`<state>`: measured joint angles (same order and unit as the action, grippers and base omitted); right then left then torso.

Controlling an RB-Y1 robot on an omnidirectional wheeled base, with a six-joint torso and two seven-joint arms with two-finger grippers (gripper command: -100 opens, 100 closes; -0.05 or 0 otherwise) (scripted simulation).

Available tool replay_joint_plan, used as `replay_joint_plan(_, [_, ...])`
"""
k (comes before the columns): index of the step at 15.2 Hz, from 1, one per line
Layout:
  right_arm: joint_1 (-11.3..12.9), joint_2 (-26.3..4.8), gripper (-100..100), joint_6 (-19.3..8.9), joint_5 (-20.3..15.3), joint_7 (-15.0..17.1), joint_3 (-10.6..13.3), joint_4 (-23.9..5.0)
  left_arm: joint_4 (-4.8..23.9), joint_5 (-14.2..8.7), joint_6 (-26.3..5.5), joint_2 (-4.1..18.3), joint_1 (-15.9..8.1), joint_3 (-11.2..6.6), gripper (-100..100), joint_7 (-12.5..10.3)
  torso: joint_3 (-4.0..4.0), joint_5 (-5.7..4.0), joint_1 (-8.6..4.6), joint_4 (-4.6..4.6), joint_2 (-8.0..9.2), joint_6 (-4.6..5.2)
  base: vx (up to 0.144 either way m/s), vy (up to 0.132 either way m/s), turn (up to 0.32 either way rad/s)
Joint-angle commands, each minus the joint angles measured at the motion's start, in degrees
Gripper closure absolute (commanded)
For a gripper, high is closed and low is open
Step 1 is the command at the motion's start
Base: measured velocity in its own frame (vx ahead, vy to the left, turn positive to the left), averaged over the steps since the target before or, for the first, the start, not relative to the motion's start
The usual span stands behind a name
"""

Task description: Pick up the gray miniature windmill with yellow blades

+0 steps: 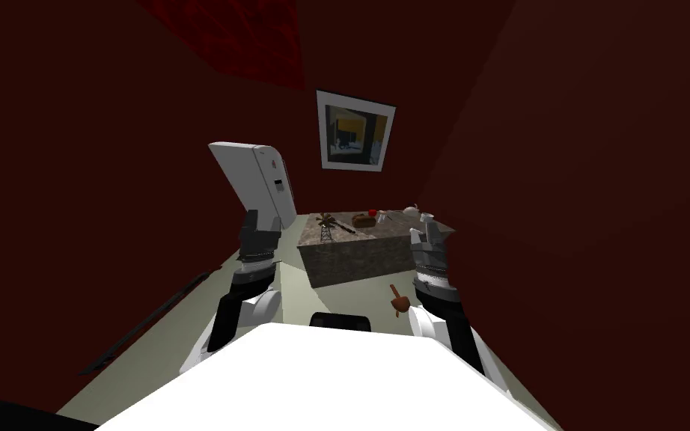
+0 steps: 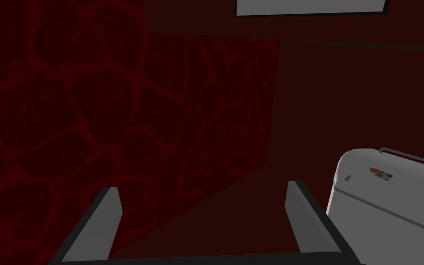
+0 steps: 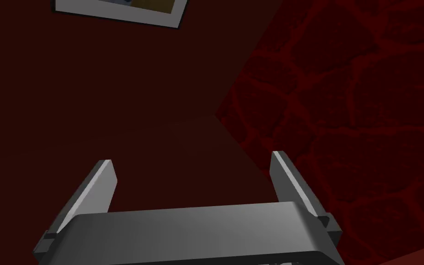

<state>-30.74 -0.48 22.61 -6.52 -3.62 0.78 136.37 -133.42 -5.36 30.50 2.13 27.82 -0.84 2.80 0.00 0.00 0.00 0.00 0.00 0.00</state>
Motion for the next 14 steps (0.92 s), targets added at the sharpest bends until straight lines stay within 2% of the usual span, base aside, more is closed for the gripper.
replay_joint_plan(1, [0.0,0.0,0,0.0,0.0,0.0,0.0,0.0,0.5,0.4,-0.4,2.2,0.1,-0.26,-100,0.4,0.00,0.00,0.00,0.00,0.00,0.00,0.010,-0.017,-0.006])
replay_joint_plan(7, [0.0,0.0,0,0.0,0.0,0.0,0.0,0.0,3.9,2.6,-3.0,8.4,0.6,-1.86,-100,2.5,-0.16,-0.07,-0.34,-0.06,-0.28,0.01,0.057,-0.078,-0.007])
replay_joint_plan(14, [0.0,0.0,0,0.0,0.0,0.0,0.0,0.0,10.4,7.0,-8.0,15.6,1.6,-4.98,-100,6.7,-0.27,-0.15,-0.70,-0.11,-0.47,0.01,0.102,-0.149,-0.012])
